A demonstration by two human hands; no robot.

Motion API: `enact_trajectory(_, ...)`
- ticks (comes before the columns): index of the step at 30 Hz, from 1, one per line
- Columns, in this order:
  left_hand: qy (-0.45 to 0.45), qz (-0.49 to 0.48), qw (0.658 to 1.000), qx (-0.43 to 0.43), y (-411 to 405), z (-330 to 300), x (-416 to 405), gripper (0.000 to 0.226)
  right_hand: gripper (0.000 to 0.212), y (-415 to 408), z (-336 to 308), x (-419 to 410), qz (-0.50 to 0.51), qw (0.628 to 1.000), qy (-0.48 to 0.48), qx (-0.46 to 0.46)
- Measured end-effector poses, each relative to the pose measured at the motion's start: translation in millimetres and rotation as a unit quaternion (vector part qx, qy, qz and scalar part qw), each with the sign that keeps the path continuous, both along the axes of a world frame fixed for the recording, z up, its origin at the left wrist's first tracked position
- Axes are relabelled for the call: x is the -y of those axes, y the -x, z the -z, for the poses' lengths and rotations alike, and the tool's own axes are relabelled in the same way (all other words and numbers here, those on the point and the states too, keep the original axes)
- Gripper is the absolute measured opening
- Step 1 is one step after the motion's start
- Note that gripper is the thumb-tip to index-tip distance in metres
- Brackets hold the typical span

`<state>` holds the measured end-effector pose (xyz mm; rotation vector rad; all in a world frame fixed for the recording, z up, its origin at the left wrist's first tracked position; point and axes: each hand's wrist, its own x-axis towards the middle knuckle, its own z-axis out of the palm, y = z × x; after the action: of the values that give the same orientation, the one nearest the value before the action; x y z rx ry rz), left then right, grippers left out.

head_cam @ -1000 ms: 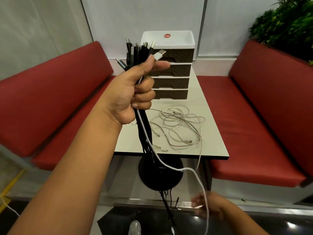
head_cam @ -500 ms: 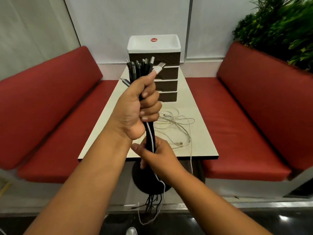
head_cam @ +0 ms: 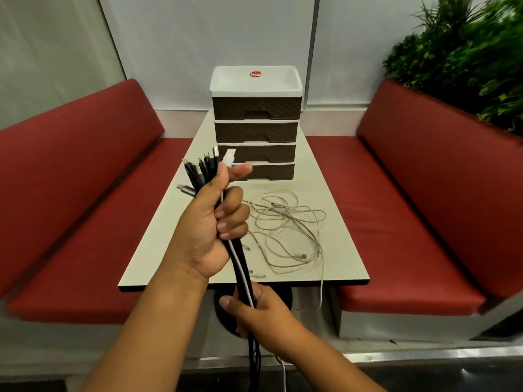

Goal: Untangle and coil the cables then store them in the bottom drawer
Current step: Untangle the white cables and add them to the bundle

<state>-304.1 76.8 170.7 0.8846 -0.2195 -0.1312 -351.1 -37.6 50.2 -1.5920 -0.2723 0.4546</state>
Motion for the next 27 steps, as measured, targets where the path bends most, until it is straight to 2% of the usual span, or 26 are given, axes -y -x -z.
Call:
enact_trajectory(3, 0.006, 0.004, 1.0, -0.026, -12, 10, -4, 0.036, 0.023, -11, 7, -2, -0.009, 1.0, 0.019, 0.009)
enact_trajectory(7, 0.007, -0.022, 0.998, -0.066, -38, 17, -17, 0.037, 0.025, -31, 20, -6, -0.041, 0.996, 0.078, -0.016)
enact_trajectory(10, 0.015, -0.017, 0.995, -0.101, -60, 18, -35, 0.039, 0.01, -48, 30, -2, -0.088, 0.988, 0.128, -0.007)
enact_trajectory(13, 0.016, -0.011, 0.992, -0.127, -80, 22, -50, 0.04, 0.056, -66, 40, 12, -0.141, 0.983, 0.104, -0.05)
enact_trajectory(15, 0.01, -0.007, 0.991, -0.134, -91, 27, -57, 0.039, 0.062, -80, 45, 19, -0.113, 0.989, 0.073, -0.062)
enact_trajectory(17, 0.003, -0.001, 0.99, -0.139, -104, 32, -62, 0.037, 0.051, -96, 57, 22, -0.022, 0.99, 0.141, -0.01)
enact_trajectory(19, -0.002, 0.002, 0.99, -0.143, -117, 36, -64, 0.037, 0.031, -110, 72, 23, 0.033, 0.945, 0.31, 0.093)
enact_trajectory(21, -0.006, 0.006, 0.989, -0.149, -130, 38, -67, 0.037, 0.026, -118, 84, 21, 0.025, 0.89, 0.424, 0.169)
enact_trajectory(24, -0.016, 0.01, 0.987, -0.158, -148, 39, -72, 0.037, 0.022, -121, 90, 14, 0.002, 0.853, 0.478, 0.21)
enact_trajectory(27, -0.025, 0.016, 0.986, -0.163, -162, 40, -76, 0.036, 0.013, -122, 84, 10, -0.027, 0.856, 0.47, 0.215)
